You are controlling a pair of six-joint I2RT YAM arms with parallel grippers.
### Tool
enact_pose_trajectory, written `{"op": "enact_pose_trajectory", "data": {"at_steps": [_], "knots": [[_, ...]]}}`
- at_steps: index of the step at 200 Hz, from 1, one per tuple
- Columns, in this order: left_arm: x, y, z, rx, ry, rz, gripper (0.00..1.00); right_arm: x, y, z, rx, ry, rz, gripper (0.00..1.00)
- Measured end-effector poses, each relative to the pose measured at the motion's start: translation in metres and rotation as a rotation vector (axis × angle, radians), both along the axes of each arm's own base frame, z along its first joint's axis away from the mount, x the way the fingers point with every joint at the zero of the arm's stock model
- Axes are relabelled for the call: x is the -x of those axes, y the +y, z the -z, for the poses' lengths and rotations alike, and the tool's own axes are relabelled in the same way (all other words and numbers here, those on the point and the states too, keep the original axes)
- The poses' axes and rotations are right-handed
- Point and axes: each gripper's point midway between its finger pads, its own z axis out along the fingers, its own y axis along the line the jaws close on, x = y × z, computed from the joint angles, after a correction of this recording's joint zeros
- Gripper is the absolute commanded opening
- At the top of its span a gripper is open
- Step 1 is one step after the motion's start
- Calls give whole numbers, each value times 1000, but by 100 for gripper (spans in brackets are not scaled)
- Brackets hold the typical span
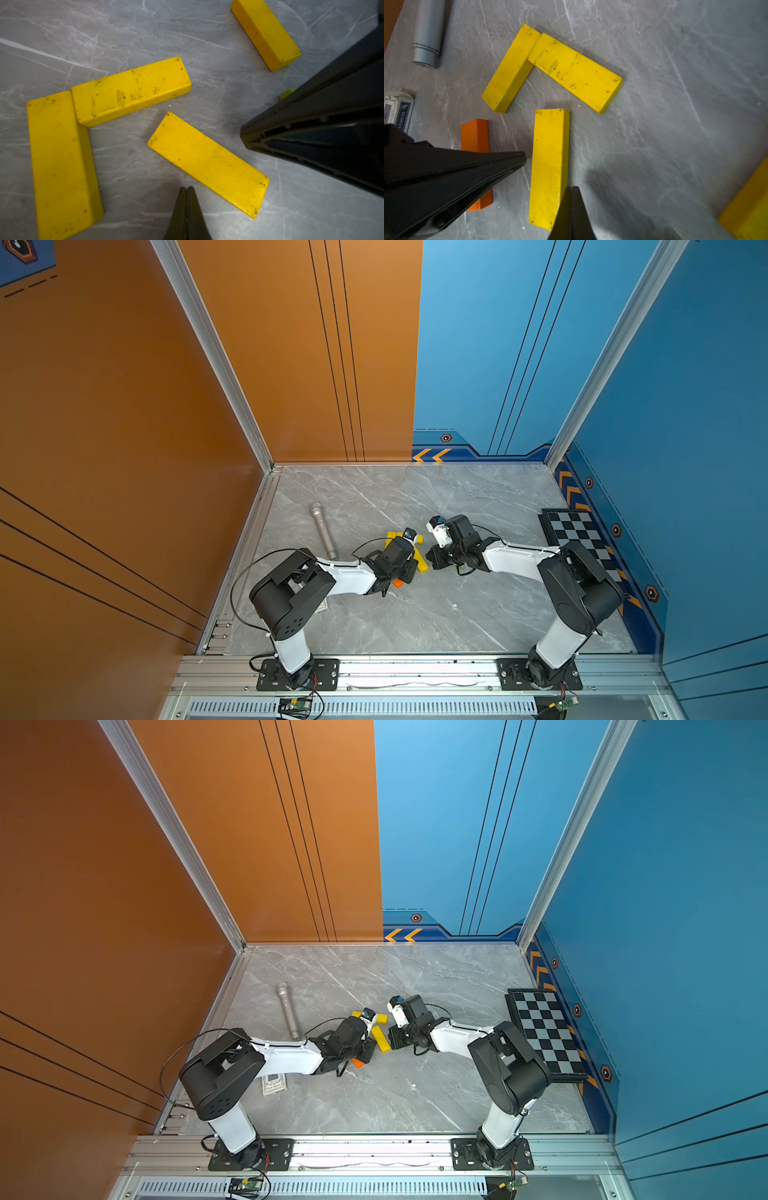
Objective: Assemble the letter p with building blocks
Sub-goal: Adjust the building block at the center of the board.
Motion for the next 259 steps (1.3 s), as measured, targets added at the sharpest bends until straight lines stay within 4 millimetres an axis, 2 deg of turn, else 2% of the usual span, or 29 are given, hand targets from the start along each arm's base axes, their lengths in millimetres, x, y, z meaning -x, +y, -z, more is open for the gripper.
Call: {"op": "enact_pose_trajectory", "data": {"at_steps": [37,130,259], "knots": [[-6,0,-4,-4,-14,-17,0,4,2,8,11,17,-9,0],[-11,8,3,-38,-10,-54,1,12,8,14,20,33,-36,0],[-17,2,6,-42,-6,-53,4,17,14,14,9,38,-70,0]]}}
